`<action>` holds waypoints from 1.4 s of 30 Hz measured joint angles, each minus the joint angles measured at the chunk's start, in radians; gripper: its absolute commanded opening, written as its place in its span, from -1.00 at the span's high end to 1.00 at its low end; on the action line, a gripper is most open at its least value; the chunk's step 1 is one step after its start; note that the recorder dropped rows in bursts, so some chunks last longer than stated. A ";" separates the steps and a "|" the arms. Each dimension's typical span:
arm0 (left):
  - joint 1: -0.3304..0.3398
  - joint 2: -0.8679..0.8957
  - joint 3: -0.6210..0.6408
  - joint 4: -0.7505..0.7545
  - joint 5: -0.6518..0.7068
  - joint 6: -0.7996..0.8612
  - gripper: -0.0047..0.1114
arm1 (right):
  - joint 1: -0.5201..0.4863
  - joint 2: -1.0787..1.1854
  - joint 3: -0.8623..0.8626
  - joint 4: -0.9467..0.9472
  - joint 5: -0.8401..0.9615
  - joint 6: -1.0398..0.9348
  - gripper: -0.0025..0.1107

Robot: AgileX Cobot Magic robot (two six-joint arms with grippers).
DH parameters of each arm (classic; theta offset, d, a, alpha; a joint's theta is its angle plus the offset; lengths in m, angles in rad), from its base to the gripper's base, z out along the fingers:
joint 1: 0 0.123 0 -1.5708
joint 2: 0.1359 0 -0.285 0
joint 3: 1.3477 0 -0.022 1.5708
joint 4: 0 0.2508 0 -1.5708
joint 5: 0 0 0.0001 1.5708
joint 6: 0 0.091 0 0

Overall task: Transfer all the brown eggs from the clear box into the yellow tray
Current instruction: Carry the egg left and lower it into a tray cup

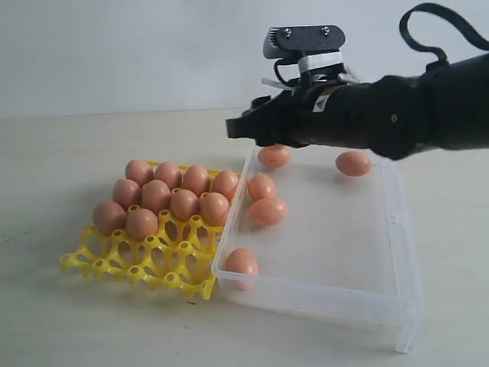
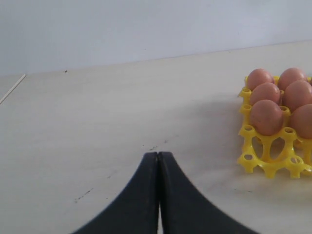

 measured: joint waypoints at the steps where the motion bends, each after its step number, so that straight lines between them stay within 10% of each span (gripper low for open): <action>1: 0.000 0.000 0.000 0.000 0.000 0.000 0.92 | 0.062 -0.011 0.032 0.003 -0.095 0.040 0.96; 12: 0.000 0.000 0.000 0.000 0.000 0.000 0.92 | 0.242 0.215 0.001 0.082 -0.295 0.053 0.96; 42: 0.000 0.000 0.000 0.000 0.000 0.000 0.92 | 0.286 0.389 -0.132 0.123 -0.328 -0.018 0.96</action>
